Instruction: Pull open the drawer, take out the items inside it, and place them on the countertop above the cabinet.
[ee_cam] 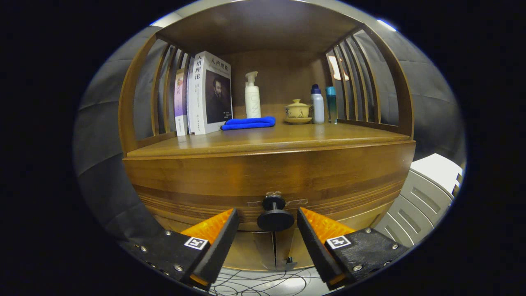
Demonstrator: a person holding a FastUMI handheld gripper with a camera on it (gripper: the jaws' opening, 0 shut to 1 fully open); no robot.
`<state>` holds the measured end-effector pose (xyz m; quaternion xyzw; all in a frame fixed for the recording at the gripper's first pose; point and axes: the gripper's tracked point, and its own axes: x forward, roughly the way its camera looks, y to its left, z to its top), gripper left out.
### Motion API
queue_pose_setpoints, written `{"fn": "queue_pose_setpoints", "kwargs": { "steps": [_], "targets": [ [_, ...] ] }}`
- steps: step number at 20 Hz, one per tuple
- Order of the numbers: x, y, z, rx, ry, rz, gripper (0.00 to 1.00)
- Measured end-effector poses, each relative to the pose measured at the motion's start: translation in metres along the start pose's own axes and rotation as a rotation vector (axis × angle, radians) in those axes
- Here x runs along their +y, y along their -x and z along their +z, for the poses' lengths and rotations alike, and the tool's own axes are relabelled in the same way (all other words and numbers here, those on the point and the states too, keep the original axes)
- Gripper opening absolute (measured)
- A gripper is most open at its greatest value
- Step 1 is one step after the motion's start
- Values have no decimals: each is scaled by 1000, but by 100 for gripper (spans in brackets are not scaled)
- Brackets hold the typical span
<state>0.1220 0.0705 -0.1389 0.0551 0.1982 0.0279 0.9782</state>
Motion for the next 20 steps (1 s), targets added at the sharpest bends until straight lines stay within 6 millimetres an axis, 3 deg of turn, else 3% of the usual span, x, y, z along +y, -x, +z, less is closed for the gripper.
{"fn": "queue_pose_setpoints", "kwargs": {
  "steps": [7,15,20],
  "targets": [
    [-7,-5,-3,16,10,-9,49],
    [-6,-1,-5,36,28,16,37],
    [-4,14,-10,36,42,18,37]
  ]
}}
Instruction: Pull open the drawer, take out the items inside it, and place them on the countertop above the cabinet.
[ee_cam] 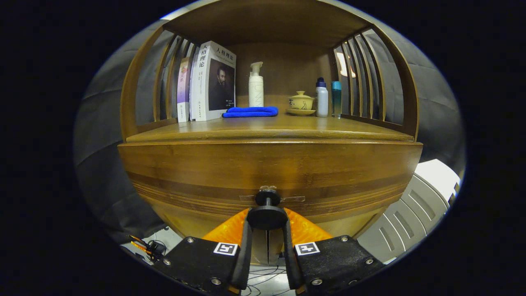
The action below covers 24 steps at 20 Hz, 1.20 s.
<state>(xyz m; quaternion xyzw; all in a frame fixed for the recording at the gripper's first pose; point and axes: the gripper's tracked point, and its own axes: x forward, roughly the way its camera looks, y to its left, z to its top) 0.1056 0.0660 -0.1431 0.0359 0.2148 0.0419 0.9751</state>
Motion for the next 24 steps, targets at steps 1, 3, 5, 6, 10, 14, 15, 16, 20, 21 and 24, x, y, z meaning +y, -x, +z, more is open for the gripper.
{"fn": "queue_pose_setpoints", "kwargs": {
  "steps": [1,3,5,6,10,14,15,16,20,21,24],
  "targets": [
    [0,3,-1,-2,-3,0,37],
    [0,13,-4,-2,12,-4,37],
    [1,22,-6,0,9,-8,37],
    [1,25,-9,3,0,-11,37],
    [1,40,-16,31,-15,-22,37],
    [23,60,-34,56,-28,76,17],
    [27,62,-34,43,-13,65,1],
    [24,66,-31,42,8,51,1],
    [7,73,-12,-13,28,-63,2],
    [4,69,-14,-9,20,-76,12],
    [-1,68,-14,5,-11,-88,45]
  ]
}}
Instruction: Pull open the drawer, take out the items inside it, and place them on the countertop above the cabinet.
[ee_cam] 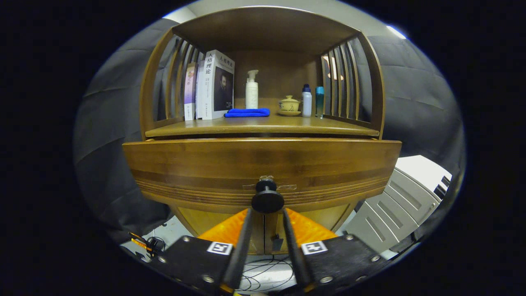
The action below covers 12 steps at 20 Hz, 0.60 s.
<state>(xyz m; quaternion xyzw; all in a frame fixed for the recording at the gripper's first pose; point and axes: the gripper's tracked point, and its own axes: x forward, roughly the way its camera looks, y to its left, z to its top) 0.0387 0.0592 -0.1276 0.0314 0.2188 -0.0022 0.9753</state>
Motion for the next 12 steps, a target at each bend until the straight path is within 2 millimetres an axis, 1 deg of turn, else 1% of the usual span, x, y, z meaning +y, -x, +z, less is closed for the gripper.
{"fn": "queue_pose_setpoints", "kwargs": {
  "steps": [3,5,6,7,8,11,12],
  "targets": [
    [5,-10,9,-13,-24,24,77],
    [8,-16,15,-18,-22,37,77],
    [10,-18,18,-24,-20,42,77],
    [4,-21,19,-27,-7,23,70],
    [2,-18,20,-27,-2,21,64],
    [2,-18,19,-25,-49,29,45],
    [2,-16,18,-17,-54,30,44]
  ]
}}
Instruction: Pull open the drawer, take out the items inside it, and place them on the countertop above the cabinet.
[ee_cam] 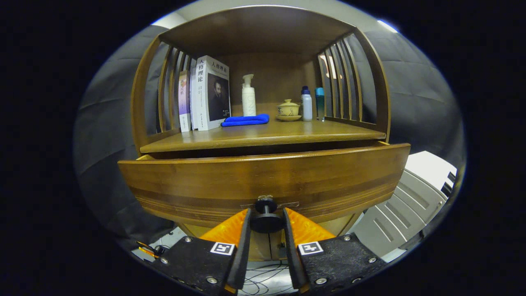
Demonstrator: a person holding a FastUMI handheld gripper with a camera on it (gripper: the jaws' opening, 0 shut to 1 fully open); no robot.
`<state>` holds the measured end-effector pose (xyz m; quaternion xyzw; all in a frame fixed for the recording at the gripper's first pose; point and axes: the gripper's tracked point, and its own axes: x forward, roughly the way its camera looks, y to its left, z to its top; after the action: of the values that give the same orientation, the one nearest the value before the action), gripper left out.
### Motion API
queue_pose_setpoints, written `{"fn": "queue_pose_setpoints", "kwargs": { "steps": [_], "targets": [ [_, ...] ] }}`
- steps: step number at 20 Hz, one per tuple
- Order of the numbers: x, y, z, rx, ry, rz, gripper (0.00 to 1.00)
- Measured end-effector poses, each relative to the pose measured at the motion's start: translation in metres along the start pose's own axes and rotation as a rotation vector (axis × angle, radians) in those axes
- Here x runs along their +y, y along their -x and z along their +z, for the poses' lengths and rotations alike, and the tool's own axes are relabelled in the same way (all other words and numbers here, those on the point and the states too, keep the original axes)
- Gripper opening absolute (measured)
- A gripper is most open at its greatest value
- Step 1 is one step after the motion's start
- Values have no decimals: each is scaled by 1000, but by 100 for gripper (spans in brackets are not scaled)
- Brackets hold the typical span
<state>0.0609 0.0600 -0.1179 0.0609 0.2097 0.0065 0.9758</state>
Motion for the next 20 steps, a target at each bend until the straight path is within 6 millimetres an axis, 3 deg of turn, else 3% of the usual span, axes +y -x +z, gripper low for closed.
{"fn": "queue_pose_setpoints", "kwargs": {
  "steps": [5,20],
  "targets": [
    [-5,21,-5,28,1,-9,39],
    [-9,89,-39,118,7,-13,39]
  ]
}}
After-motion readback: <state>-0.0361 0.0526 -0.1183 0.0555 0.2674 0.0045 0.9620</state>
